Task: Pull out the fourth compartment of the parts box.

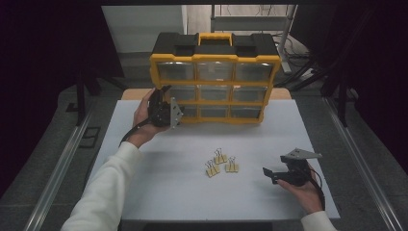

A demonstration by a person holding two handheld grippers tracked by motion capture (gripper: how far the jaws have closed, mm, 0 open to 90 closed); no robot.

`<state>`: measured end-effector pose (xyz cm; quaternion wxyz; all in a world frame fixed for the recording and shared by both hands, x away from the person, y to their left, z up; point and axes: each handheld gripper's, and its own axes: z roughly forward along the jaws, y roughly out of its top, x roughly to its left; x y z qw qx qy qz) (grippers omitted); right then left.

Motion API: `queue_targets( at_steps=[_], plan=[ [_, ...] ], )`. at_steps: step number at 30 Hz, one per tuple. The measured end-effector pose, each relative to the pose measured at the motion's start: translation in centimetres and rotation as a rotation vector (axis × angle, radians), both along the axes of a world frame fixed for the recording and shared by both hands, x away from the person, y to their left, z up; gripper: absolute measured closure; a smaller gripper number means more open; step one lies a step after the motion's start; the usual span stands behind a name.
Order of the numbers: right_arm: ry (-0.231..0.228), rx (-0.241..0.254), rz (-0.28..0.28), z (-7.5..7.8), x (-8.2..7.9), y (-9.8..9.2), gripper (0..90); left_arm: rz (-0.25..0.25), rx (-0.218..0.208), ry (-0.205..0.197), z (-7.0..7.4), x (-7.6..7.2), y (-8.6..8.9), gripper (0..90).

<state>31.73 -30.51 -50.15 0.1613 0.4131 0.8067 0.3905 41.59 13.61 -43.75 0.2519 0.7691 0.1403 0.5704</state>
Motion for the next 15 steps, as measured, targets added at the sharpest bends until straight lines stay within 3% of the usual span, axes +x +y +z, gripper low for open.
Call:
queue_targets(
  at_steps=[8, 15],
  plan=[
    [0.002, 0.001, -0.001, 0.0, 0.0, 0.0, 9.8, 0.008, 0.045, 0.004, -0.1, 0.7, -0.2, 11.6],
    [0.002, 0.001, -0.001, 0.0, 0.0, -0.1, 9.8, 0.014, 0.048, 0.005, 0.0, 1.2, -0.4, 11.6]
  ],
)
